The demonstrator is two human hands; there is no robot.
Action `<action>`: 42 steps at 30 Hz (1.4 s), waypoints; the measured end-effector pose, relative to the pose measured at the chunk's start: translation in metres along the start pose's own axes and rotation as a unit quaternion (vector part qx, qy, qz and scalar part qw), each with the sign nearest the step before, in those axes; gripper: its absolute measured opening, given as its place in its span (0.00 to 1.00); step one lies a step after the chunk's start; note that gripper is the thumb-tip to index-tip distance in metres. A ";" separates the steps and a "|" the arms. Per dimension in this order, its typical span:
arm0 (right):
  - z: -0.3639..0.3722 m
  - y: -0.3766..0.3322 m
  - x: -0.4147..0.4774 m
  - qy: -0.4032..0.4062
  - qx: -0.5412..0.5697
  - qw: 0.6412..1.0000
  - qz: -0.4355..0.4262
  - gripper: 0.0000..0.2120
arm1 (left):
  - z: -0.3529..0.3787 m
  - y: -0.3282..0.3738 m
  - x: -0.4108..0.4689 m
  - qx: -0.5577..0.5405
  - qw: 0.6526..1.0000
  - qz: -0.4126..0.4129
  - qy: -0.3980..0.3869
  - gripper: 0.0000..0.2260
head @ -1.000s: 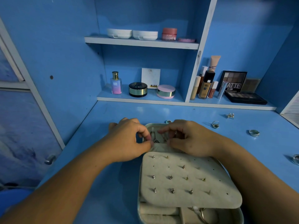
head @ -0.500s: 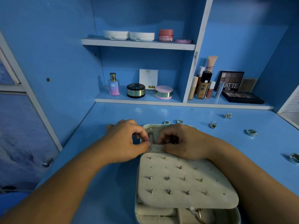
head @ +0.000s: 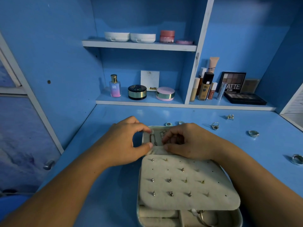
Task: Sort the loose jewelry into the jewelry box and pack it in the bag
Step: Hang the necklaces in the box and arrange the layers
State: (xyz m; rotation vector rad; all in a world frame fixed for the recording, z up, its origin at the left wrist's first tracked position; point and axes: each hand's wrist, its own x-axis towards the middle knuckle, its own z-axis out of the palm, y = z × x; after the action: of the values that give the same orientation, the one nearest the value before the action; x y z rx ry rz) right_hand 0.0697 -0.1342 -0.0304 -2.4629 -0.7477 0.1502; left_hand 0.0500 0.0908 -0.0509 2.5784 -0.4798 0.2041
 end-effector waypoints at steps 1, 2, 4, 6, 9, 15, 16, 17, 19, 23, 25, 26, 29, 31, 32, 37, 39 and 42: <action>0.000 -0.001 0.000 -0.008 0.007 1.000 0.001 0.04 | 0.000 0.000 0.000 0.005 1.000 0.002 -0.002 0.25; 0.000 -0.001 0.000 -0.015 0.013 1.000 0.000 0.03 | 0.000 0.000 0.000 0.009 1.000 0.003 -0.005 0.28; 0.000 -0.001 -0.001 -0.007 0.022 1.000 -0.003 0.02 | 0.000 0.001 0.000 0.014 1.000 0.000 -0.015 0.32; 0.000 0.001 -0.001 0.020 0.024 1.000 -0.004 0.03 | 0.001 0.001 0.000 0.014 1.000 -0.001 -0.025 0.33; 0.001 0.001 -0.001 0.013 0.009 1.000 -0.004 0.03 | 0.002 0.002 0.000 0.011 0.999 -0.004 -0.036 0.34; -0.001 0.002 -0.003 0.008 0.026 1.000 -0.013 0.01 | 0.003 0.002 0.000 0.018 0.998 -0.013 -0.059 0.33; -0.001 0.002 -0.003 0.016 0.024 1.000 -0.012 0.02 | 0.003 0.001 0.000 0.018 0.998 -0.014 -0.061 0.32; -0.002 0.002 -0.003 0.015 0.020 1.000 -0.012 0.02 | 0.003 0.002 0.000 0.016 0.998 -0.016 -0.064 0.31; -0.002 0.000 -0.003 -0.008 0.015 1.000 -0.015 0.01 | 0.002 0.003 -0.001 0.015 0.997 -0.017 -0.068 0.28; -0.002 -0.001 -0.003 -0.007 0.020 1.000 -0.014 0.03 | 0.003 0.002 0.000 0.012 0.998 -0.018 -0.067 0.28; -0.001 0.001 -0.002 0.021 0.025 0.999 -0.007 0.01 | 0.003 0.001 0.000 0.007 0.998 -0.018 -0.068 0.30; -0.001 0.001 -0.002 0.022 0.024 0.999 -0.006 0.01 | 0.003 0.001 0.000 0.006 0.997 -0.017 -0.070 0.30; -0.002 -0.001 -0.003 -0.018 0.019 1.000 -0.010 0.03 | 0.003 0.001 0.000 0.002 0.997 -0.018 -0.076 0.31; -0.006 0.000 -0.005 -0.005 0.031 0.999 -0.007 0.04 | 0.003 0.001 0.000 0.003 0.997 -0.023 -0.074 0.33; -0.009 0.003 -0.005 0.022 0.034 0.999 -0.003 0.04 | 0.003 0.001 0.000 0.003 0.997 -0.024 -0.075 0.33; -0.022 0.021 -0.006 0.117 0.008 0.992 0.044 0.09 | 0.004 -0.002 0.001 -0.004 0.997 -0.030 -0.078 0.36; -0.020 0.022 -0.004 0.100 -0.033 0.994 0.038 0.11 | 0.004 -0.004 0.001 -0.007 0.997 -0.032 -0.077 0.36; -0.010 0.019 -0.001 0.058 -0.076 0.995 0.005 0.11 | 0.004 -0.003 0.001 -0.008 0.996 -0.034 -0.077 0.38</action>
State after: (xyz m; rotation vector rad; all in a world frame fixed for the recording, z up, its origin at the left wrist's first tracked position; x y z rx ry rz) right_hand 0.0807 -0.1528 -0.0326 -2.5928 -0.7212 -0.0482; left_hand 0.0526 0.0910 -0.0551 2.6018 -0.4453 -0.0221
